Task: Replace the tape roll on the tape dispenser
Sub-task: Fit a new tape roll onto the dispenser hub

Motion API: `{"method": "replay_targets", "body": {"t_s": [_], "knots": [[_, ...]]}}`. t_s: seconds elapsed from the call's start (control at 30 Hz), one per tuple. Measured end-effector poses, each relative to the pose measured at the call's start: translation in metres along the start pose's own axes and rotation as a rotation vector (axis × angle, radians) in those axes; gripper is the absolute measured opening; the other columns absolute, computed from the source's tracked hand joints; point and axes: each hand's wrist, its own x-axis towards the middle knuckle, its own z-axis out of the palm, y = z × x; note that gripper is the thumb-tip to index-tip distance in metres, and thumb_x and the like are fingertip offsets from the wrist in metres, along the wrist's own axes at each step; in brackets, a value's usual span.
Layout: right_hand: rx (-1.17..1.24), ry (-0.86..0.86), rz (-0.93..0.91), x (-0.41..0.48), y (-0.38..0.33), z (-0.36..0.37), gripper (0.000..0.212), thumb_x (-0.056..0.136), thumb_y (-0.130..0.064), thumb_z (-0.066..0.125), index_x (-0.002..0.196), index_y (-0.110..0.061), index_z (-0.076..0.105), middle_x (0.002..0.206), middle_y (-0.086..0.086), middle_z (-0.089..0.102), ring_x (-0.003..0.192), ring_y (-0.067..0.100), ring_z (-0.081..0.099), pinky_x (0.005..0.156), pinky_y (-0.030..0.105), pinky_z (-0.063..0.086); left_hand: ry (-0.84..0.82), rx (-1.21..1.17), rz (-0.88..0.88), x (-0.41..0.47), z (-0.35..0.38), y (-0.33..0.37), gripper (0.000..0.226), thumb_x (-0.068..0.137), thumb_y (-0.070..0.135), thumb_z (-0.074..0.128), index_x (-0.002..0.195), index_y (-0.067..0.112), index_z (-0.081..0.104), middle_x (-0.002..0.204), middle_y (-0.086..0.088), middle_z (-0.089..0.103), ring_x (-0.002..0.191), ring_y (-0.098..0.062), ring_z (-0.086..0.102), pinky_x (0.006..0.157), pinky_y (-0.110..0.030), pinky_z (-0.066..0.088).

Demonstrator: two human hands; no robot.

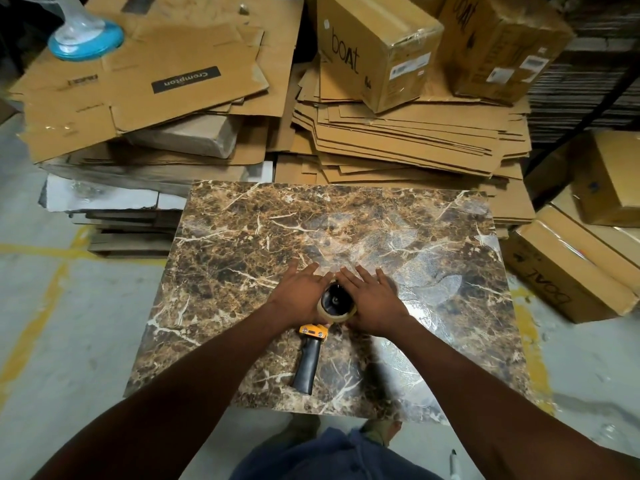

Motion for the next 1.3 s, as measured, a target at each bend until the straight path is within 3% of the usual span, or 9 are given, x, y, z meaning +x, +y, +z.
{"method": "replay_targets", "body": {"t_s": [0.2, 0.33, 0.47, 0.63, 0.8, 1.0, 1.2, 1.3], "knots": [[0.02, -0.046, 0.022, 0.004, 0.005, -0.004, 0.103, 0.086, -0.052, 0.068, 0.161, -0.023, 0.004, 0.17, 0.0, 0.011, 0.156, 0.022, 0.011, 0.124, 0.056, 0.005, -0.075, -0.05, -0.019, 0.013, -0.011, 0.002, 0.112, 0.08, 0.075, 0.074, 0.165, 0.018, 0.028, 0.152, -0.002, 0.06, 0.158, -0.026, 0.032, 0.126, -0.062, 0.018], [0.056, -0.063, 0.037, 0.006, 0.01, -0.007, 0.104, 0.085, -0.053, 0.069, 0.161, -0.022, 0.006, 0.169, 0.003, 0.016, 0.154, 0.023, 0.019, 0.125, 0.054, 0.006, -0.086, -0.075, -0.026, 0.021, -0.012, 0.003, 0.107, 0.076, 0.068, 0.081, 0.16, 0.019, 0.035, 0.139, -0.004, 0.066, 0.142, -0.026, 0.048, 0.12, -0.061, 0.026], [0.093, -0.061, 0.041, 0.007, 0.011, -0.008, 0.101, 0.083, -0.052, 0.069, 0.16, -0.021, 0.01, 0.167, 0.004, 0.022, 0.15, 0.025, 0.029, 0.124, 0.052, 0.008, -0.108, -0.102, -0.026, 0.022, -0.008, -0.001, 0.117, 0.076, 0.069, 0.081, 0.165, 0.019, 0.024, 0.145, -0.007, 0.062, 0.14, -0.028, 0.05, 0.121, -0.059, 0.026], [0.151, -0.039, 0.066, 0.005, 0.007, -0.008, 0.101, 0.075, -0.052, 0.075, 0.156, -0.024, 0.022, 0.156, 0.0, 0.044, 0.136, 0.026, 0.048, 0.117, 0.048, 0.02, -0.153, -0.169, -0.051, 0.022, -0.001, -0.004, 0.117, 0.074, 0.069, 0.082, 0.166, 0.027, 0.023, 0.144, -0.007, 0.062, 0.137, -0.03, 0.052, 0.12, -0.059, 0.029], [0.163, 0.012, 0.035, 0.003, 0.002, -0.003, 0.1, 0.076, -0.063, 0.07, 0.156, -0.022, 0.027, 0.159, 0.0, 0.039, 0.143, 0.022, 0.038, 0.12, 0.052, 0.016, -0.095, -0.194, -0.053, 0.014, 0.01, -0.011, 0.115, 0.072, 0.072, 0.081, 0.165, 0.031, 0.026, 0.151, -0.002, 0.059, 0.153, -0.028, 0.037, 0.124, -0.065, 0.015], [0.133, 0.026, 0.047, 0.002, -0.002, 0.007, 0.097, 0.08, -0.062, 0.068, 0.156, -0.022, 0.024, 0.163, -0.001, 0.033, 0.152, 0.024, 0.023, 0.122, 0.057, 0.009, -0.039, -0.105, -0.065, 0.007, 0.012, -0.006, 0.118, 0.072, 0.073, 0.081, 0.166, 0.032, 0.022, 0.171, 0.0, 0.033, 0.163, -0.035, 0.008, 0.123, -0.071, 0.0], [0.138, -0.007, 0.055, 0.005, 0.0, 0.015, 0.107, 0.077, -0.066, 0.071, 0.158, -0.021, 0.017, 0.166, 0.0, 0.025, 0.154, 0.023, 0.018, 0.122, 0.056, 0.004, -0.075, -0.11, -0.096, 0.012, 0.019, -0.006, 0.118, 0.074, 0.07, 0.081, 0.167, 0.037, 0.016, 0.172, -0.005, 0.028, 0.163, -0.037, 0.008, 0.124, -0.073, 0.001], [0.232, -0.032, 0.043, 0.002, 0.008, 0.015, 0.116, 0.072, -0.084, 0.062, 0.159, -0.023, 0.015, 0.167, 0.0, 0.023, 0.155, 0.023, 0.015, 0.123, 0.055, 0.002, -0.091, -0.11, -0.092, 0.013, 0.022, -0.01, 0.12, 0.075, 0.074, 0.078, 0.167, 0.039, 0.01, 0.175, -0.009, 0.02, 0.163, -0.038, 0.007, 0.124, -0.075, 0.003]]}}
